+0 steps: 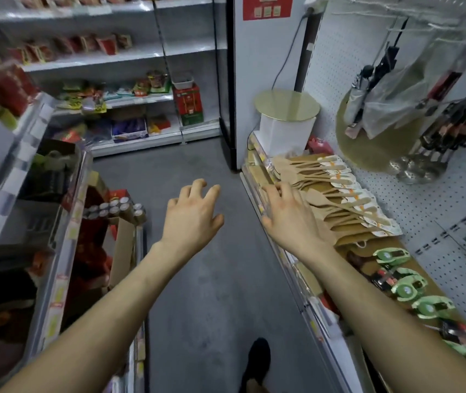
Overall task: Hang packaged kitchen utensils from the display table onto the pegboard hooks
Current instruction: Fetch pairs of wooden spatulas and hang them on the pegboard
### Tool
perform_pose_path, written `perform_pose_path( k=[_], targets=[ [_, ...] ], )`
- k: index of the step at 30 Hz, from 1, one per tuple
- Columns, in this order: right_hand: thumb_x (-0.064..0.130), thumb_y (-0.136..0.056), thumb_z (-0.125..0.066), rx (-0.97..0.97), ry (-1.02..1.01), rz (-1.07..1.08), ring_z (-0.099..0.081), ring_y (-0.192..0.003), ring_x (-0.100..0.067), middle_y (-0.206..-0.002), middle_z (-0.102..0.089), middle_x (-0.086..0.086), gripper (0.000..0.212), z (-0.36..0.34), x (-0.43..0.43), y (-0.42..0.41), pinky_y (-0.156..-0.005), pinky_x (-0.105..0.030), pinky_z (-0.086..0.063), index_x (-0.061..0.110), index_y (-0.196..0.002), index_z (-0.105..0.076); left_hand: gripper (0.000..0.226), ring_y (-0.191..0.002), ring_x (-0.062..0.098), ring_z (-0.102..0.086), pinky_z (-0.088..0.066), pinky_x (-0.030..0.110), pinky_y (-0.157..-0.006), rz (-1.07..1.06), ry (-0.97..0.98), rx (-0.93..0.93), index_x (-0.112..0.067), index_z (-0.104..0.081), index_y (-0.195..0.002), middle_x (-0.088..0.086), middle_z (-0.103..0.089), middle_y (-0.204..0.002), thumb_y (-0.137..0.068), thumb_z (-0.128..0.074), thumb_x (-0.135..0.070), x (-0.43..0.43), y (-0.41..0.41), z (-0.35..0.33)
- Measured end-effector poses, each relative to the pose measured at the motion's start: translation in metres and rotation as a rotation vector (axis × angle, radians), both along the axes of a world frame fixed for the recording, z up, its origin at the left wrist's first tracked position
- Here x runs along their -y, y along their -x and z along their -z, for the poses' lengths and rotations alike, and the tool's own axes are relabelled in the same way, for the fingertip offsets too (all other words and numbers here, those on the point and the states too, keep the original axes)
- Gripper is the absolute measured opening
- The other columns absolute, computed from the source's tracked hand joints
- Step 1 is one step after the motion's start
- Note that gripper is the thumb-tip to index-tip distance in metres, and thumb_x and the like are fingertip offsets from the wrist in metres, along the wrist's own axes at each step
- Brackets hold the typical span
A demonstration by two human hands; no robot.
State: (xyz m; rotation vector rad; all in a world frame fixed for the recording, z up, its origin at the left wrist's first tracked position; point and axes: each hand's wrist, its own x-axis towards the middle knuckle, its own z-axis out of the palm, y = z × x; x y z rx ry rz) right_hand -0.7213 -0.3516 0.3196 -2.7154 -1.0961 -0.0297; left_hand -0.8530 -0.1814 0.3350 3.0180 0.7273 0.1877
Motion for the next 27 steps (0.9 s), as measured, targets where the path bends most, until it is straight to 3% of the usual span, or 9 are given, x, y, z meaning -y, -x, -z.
perform_pose_path(
  k=[12,19,27],
  targets=[
    [0.029,-0.095,-0.066,-0.017,0.028,0.068,-0.052,-0.130,-0.035,-0.145,-0.047,-0.009,0.059,0.022,-0.135,-0.149,-0.099,-0.050,-0.050,0.020,-0.149,-0.046,0.063,-0.141,0.036,-0.046,-0.052,0.053,-0.096,0.122,0.032,-0.039,-0.022,-0.046,-0.154,0.010,-0.037,-0.164,-0.096,-0.066,-0.040,-0.144,-0.176,0.023],
    [0.034,-0.099,-0.065,-0.144,0.006,0.360,-0.045,-0.136,-0.032,-0.156,-0.035,-0.007,0.070,0.047,-0.153,-0.192,-0.105,-0.049,-0.048,0.024,-0.161,-0.032,0.063,-0.146,0.037,-0.041,-0.051,0.054,-0.099,0.411,0.068,-0.134,-0.022,-0.048,-0.154,0.009,-0.034,-0.167,-0.096,-0.066,-0.039,-0.189,-0.287,0.046],
    [0.037,-0.098,-0.064,-0.316,-0.061,0.838,-0.046,-0.138,-0.033,-0.151,-0.039,-0.007,0.068,0.092,-0.067,-0.201,-0.103,-0.047,-0.051,0.024,-0.159,-0.037,0.062,-0.141,0.038,-0.046,-0.053,0.055,-0.096,0.843,0.073,-0.235,-0.024,-0.049,-0.152,0.007,-0.042,-0.159,-0.095,-0.068,-0.041,-0.122,-0.390,0.072]
  ],
)
